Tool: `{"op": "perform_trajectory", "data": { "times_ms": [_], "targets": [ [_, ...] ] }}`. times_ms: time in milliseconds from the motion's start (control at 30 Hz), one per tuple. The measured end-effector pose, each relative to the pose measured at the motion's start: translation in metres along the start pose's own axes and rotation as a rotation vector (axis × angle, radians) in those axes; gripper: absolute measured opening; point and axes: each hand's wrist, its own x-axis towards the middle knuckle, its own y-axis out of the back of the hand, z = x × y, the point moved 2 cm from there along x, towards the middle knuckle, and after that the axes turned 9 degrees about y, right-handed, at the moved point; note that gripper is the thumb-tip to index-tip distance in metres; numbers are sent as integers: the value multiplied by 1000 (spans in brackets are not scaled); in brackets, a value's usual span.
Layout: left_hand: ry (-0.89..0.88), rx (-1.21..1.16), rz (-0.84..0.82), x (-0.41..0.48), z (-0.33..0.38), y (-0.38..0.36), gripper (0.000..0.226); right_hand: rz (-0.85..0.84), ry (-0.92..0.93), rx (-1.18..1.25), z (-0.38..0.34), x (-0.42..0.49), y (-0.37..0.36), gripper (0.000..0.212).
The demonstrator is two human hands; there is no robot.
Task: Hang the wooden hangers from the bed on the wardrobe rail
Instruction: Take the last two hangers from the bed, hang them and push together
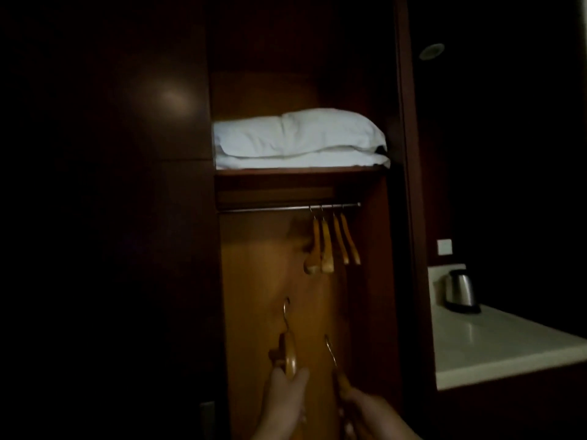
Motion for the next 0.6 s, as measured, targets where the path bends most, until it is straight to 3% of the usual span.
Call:
{"op": "perform_trajectory", "data": {
  "times_ms": [167, 400, 533, 600],
  "targets": [
    [-182, -40, 66, 37, 68, 0, 14, -83, 128, 74, -82, 38, -6, 33],
    [-211, -48, 124, 133, 117, -6, 12, -129, 228, 137, -139, 125, -37, 34],
    [-216, -41, 54, 195, 142, 8, 35, -142, 266, 237, -171, 184, -56, 21],
    [-225, -50, 40, 219, 151, 16, 36, -138, 288, 250, -191, 216, -63, 20]
  ]
}}
